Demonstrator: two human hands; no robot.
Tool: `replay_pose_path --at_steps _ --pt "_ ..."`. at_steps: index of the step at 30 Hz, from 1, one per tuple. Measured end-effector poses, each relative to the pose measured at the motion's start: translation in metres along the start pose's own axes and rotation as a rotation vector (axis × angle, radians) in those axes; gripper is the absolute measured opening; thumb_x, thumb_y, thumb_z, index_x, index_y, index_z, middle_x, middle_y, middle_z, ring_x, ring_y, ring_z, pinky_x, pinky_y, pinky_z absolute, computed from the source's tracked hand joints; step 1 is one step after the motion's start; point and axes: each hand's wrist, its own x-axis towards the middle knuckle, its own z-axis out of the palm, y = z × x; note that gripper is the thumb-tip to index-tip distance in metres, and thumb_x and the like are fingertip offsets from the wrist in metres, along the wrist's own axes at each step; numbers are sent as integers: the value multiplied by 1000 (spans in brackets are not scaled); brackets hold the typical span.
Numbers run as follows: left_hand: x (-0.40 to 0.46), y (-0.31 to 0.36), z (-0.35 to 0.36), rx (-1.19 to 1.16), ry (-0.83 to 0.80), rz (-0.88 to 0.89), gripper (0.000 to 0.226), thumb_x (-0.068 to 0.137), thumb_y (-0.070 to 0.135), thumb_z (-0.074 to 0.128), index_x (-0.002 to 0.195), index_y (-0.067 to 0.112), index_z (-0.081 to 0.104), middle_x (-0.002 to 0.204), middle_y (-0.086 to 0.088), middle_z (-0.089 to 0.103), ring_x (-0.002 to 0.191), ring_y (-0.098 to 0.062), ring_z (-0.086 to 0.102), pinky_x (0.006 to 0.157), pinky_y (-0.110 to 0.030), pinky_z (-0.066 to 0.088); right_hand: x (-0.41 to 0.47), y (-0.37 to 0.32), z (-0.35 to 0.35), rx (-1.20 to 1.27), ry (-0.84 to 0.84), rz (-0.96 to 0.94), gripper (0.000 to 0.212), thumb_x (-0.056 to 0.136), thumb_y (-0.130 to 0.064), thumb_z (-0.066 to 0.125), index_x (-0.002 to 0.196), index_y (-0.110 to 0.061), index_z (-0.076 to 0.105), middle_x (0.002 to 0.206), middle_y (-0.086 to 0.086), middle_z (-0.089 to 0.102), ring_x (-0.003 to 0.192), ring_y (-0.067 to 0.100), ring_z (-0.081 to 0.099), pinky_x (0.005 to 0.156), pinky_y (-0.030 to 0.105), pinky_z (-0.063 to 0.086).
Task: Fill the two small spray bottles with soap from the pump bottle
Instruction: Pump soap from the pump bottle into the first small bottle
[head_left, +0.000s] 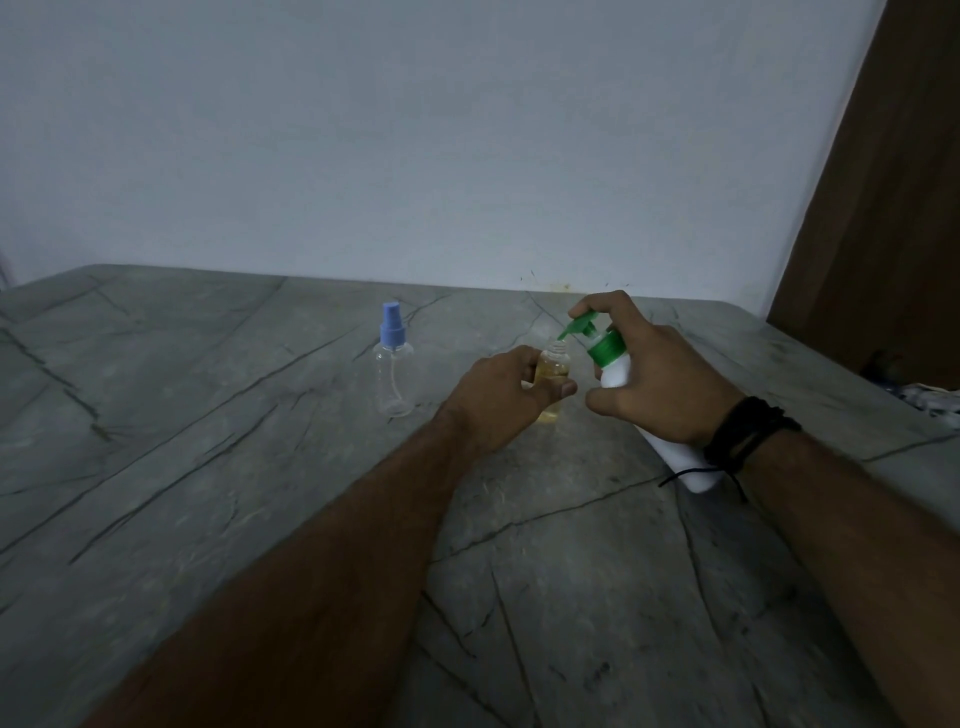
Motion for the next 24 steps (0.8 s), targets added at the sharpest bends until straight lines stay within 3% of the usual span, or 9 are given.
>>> replay_pose_path --at_steps 13,19,24 --pt "0 -1 0 0 0 -2 39 84 55 62 113 28 63 108 10 67 90 0 55 67 -10 35 -1 0 0 -15 5 1 72 72 -9 75 132 -31 41 75 4 64 63 22 62 60 37 49" --pt "1 0 0 11 -6 0 41 84 56 61 114 28 62 109 10 66 90 -1 54 69 -17 38 -1 -1 -1 -2 4 0 71 72 -9 75 131 -28 42 75 0 64 63 18 62 58 32 48" --pt "-1 0 0 -9 -2 -2 41 84 55 62 114 28 62 109 10 67 93 -2 56 71 -16 38 -1 -1 0 0 7 9 72 72 -9 75 133 -30 42 77 4 65 65 22 63 60 32 49"
